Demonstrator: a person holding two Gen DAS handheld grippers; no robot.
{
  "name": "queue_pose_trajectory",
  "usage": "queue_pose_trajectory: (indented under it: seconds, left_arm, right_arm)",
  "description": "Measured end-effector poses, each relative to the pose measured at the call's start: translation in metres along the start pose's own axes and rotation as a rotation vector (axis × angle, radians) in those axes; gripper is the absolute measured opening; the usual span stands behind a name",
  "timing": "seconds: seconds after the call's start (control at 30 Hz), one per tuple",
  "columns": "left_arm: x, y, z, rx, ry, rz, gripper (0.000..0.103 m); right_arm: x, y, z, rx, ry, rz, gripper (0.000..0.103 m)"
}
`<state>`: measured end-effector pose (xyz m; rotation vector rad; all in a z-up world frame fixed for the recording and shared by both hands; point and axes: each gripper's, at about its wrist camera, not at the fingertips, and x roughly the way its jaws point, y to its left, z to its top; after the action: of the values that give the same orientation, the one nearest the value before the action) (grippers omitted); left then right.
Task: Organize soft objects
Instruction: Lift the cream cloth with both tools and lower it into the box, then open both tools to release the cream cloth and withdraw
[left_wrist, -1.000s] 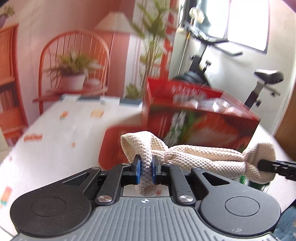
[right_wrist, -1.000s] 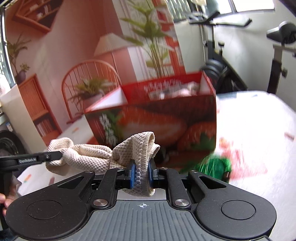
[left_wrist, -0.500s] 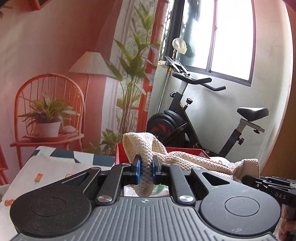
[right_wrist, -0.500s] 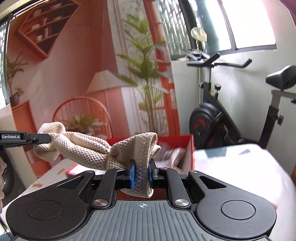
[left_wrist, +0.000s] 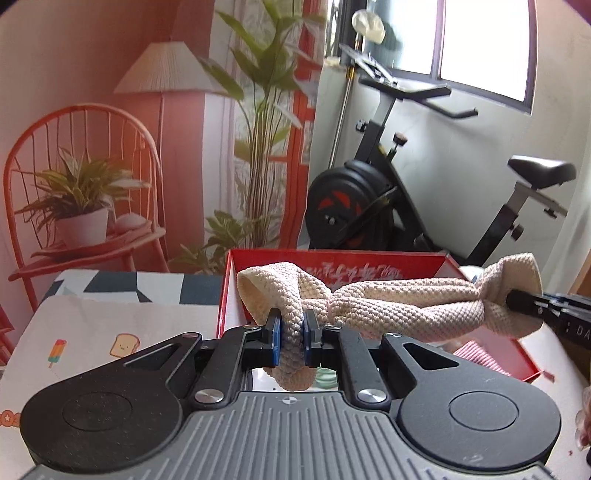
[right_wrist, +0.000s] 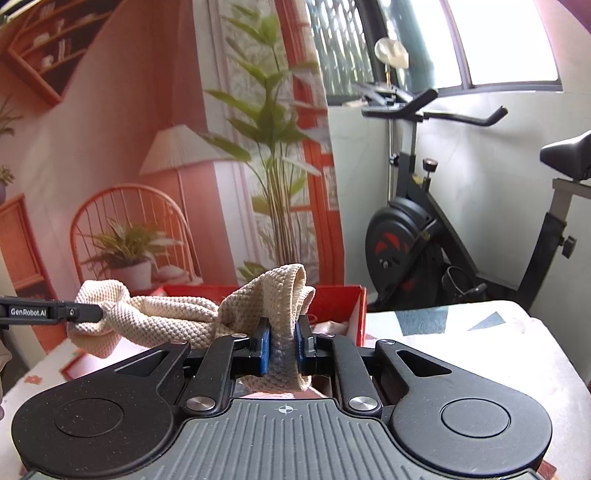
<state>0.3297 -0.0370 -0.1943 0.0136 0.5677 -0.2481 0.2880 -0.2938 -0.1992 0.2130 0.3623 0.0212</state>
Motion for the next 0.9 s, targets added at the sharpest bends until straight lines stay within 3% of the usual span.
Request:
queue_pose_trajectory:
  seconds: [0.27,0.37,0.43,0.53,0.9]
  left_arm:
    - [0.038,0.002,-0.002,0.038,0.065,0.015,0.013]
    - [0.045,0.005,-0.005,0.036,0.091,0.007,0.018]
    - [0.046,0.007,-0.007,0.037,0.096,0.021,0.033]
    - [0.043,0.011,-0.007,0.037,0.084,0.032,0.042]
    - [0.035,0.001,-0.008,0.045,0.077,0.004,0.045]
  right_arm:
    - [0.032,-0.007,-0.010,0.002,0.067,-0.013,0.012]
    - [0.037,-0.010,-0.015,0.007,0.081,-0.027,0.012]
    - [0.039,-0.011,-0.018,0.007,0.088,-0.037,0.012]
    - [0.042,-0.011,-0.020,0.001,0.100,-0.050,0.012]
    - [0.054,0.014,-0.024,-0.056,0.140,-0.048,0.012]
